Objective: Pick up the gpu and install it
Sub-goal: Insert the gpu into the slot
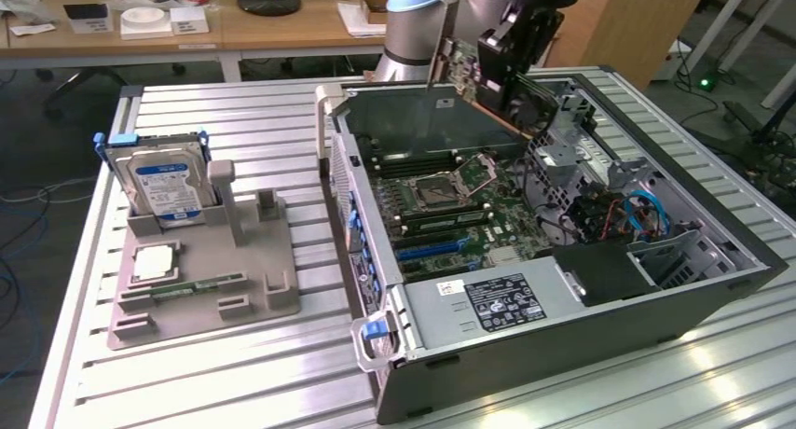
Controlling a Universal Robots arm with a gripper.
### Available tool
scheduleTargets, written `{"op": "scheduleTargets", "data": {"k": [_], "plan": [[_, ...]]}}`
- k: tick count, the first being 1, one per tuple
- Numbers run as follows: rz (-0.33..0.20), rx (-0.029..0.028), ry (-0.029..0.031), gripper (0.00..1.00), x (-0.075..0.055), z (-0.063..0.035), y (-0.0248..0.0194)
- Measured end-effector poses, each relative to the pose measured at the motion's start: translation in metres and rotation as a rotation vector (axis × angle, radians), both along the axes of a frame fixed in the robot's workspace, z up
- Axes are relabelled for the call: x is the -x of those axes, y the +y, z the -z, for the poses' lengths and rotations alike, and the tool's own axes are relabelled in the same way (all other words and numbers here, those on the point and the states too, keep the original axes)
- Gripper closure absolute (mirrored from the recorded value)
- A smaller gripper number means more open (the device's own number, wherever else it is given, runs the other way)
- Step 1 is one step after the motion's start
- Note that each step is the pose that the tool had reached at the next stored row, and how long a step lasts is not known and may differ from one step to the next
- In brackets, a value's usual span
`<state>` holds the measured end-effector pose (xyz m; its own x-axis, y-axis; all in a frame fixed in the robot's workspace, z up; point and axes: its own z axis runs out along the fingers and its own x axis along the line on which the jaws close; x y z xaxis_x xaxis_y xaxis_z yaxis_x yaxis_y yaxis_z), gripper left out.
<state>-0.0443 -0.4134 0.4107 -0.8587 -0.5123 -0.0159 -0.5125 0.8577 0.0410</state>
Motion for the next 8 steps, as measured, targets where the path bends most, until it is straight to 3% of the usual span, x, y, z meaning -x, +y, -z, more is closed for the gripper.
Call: {"op": "scheduleTargets", "data": {"k": [8], "plan": [[-0.122, 0.0000, 0.0000, 0.72, 0.0000, 0.0000, -0.0001]]}}
